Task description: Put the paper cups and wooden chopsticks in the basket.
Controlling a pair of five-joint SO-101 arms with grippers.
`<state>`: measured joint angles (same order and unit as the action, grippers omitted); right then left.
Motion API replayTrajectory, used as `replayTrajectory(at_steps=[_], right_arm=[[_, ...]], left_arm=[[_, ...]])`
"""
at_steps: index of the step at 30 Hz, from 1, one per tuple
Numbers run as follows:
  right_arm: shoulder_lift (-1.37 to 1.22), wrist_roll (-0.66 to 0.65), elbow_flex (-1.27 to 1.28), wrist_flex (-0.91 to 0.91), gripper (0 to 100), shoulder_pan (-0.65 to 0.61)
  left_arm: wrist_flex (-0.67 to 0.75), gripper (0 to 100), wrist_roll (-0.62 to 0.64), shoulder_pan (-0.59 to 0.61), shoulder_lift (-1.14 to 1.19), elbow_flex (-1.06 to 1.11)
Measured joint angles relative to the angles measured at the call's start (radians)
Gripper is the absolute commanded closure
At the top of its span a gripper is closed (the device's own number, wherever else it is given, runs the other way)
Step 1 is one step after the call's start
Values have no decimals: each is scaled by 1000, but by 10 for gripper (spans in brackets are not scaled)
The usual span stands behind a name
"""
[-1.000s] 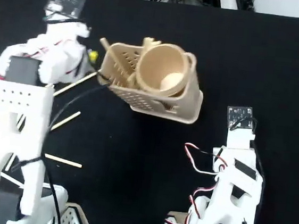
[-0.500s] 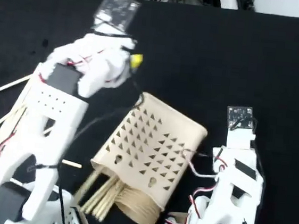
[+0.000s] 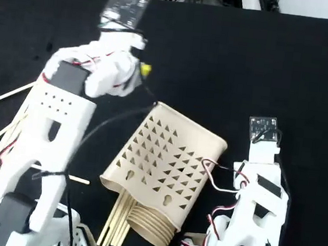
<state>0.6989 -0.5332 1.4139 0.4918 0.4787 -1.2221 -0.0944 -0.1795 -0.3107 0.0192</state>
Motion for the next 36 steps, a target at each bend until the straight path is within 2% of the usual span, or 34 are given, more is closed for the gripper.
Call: replayTrajectory(at_steps=[5,8,11,17,19,21,24,28,31,36], right_arm=[[18,-18,-138,184,841,-52],[84,-101,-259,376,783,-107],[195,-206,-367,588,766,-193],[485,-342,-525,985,765,-497],[560,-350,-545,1076,765,-620],[586,-354,-549,1117,765,-687],[585,-354,-549,1105,765,-661],[535,-354,-522,997,765,-517],[494,-342,-522,933,765,-404],[388,-250,-522,852,766,-296]], left_arm=[[-98,795,-95,106,0,-2],[-137,795,-149,183,0,29],[-161,795,-219,262,0,91],[-163,854,-324,404,0,278],[-150,862,-354,425,0,336],[-147,863,-387,440,0,394],[-147,862,-451,445,-35,505],[-144,840,-517,442,-236,667],[-149,772,-546,445,-486,792],[-210,770,-562,445,-988,974]])
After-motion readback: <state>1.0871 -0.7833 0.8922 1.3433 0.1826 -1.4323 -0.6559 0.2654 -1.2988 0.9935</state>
